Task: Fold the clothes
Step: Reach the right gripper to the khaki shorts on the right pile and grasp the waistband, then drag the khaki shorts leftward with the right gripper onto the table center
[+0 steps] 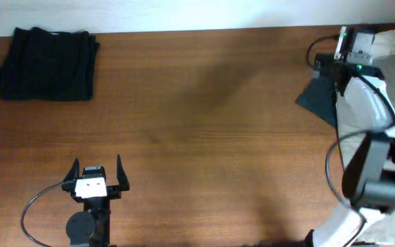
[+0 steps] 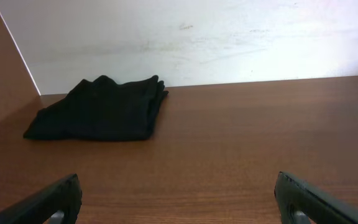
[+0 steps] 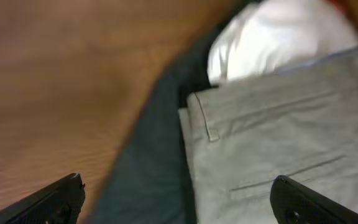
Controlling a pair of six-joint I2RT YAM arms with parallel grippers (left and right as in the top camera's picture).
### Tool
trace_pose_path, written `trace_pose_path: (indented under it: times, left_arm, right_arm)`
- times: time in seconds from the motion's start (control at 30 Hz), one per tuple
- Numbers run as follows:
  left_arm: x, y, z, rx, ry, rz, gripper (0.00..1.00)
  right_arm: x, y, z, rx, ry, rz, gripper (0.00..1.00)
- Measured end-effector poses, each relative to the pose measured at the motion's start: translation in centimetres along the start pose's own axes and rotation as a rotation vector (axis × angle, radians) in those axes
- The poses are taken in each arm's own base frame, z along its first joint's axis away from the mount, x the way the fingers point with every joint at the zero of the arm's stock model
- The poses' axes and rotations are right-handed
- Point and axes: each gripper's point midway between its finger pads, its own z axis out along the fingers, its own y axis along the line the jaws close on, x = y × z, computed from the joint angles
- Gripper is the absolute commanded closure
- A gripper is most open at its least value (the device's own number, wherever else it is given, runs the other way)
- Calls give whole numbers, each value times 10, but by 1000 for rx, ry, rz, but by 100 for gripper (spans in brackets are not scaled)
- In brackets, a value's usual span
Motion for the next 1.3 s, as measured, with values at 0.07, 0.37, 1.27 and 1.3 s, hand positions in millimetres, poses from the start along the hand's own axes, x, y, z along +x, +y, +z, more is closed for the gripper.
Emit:
trace_pose_path:
  times: [0.07, 0.37, 1.27, 1.3]
  left_arm:
    - [0, 0, 0, 0, -1, 0, 1]
    - [0, 0, 0, 0, -1, 0, 1]
    - [0, 0, 0, 0, -1, 0, 1]
    - [0, 0, 0, 0, -1, 0, 1]
  right_arm:
    - [35, -13, 47, 48, 85, -24, 1]
    - [65, -51, 102, 162, 110, -83, 9]
    - [72, -42, 110, 100, 124, -37, 83]
    - [72, -43, 109, 100, 127, -35, 92]
